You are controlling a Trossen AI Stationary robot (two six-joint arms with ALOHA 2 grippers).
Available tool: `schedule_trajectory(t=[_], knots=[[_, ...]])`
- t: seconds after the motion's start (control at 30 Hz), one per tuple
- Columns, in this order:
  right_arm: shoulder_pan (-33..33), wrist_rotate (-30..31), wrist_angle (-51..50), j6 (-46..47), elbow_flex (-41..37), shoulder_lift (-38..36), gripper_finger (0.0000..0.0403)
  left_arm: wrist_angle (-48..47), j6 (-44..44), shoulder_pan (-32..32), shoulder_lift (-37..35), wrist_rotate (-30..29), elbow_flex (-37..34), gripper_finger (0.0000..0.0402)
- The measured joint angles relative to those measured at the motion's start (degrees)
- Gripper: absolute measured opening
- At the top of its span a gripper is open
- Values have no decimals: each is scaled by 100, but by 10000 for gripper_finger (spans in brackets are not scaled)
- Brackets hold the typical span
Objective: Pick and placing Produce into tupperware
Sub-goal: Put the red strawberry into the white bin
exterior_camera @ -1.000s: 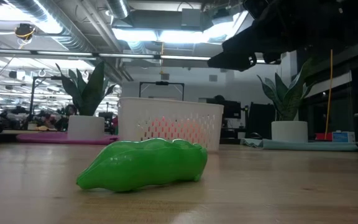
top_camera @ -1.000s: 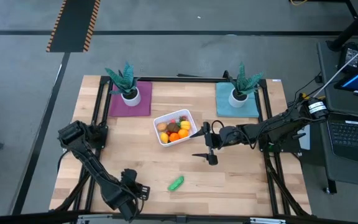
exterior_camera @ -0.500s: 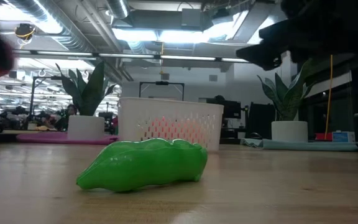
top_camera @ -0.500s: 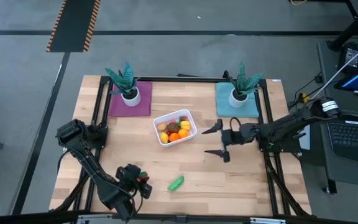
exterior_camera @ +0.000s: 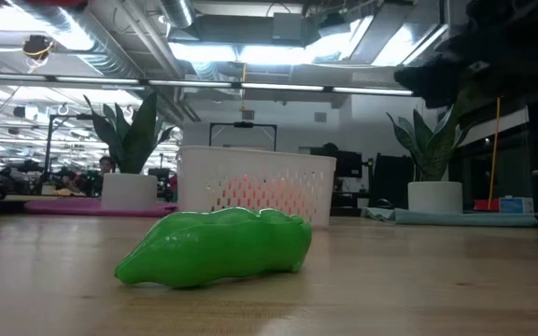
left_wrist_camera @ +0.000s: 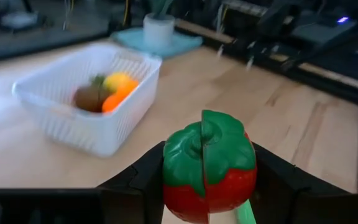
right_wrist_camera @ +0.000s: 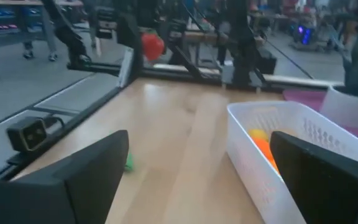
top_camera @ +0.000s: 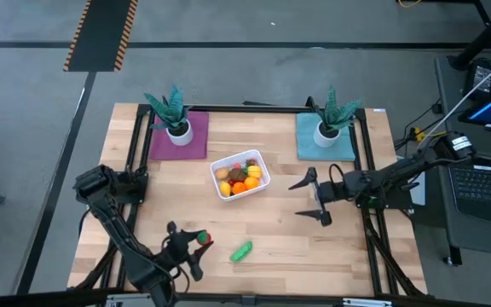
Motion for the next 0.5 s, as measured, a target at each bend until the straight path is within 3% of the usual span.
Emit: schedule_trajectory(t=[0.2, 0.5], knots=[[198, -423, 451, -288, 2, -25, 391, 385, 931, 9, 0, -573, 0, 166], [237, -437, 519, -371, 2, -23, 391, 368, 1182, 245, -2, -602, 0, 166]])
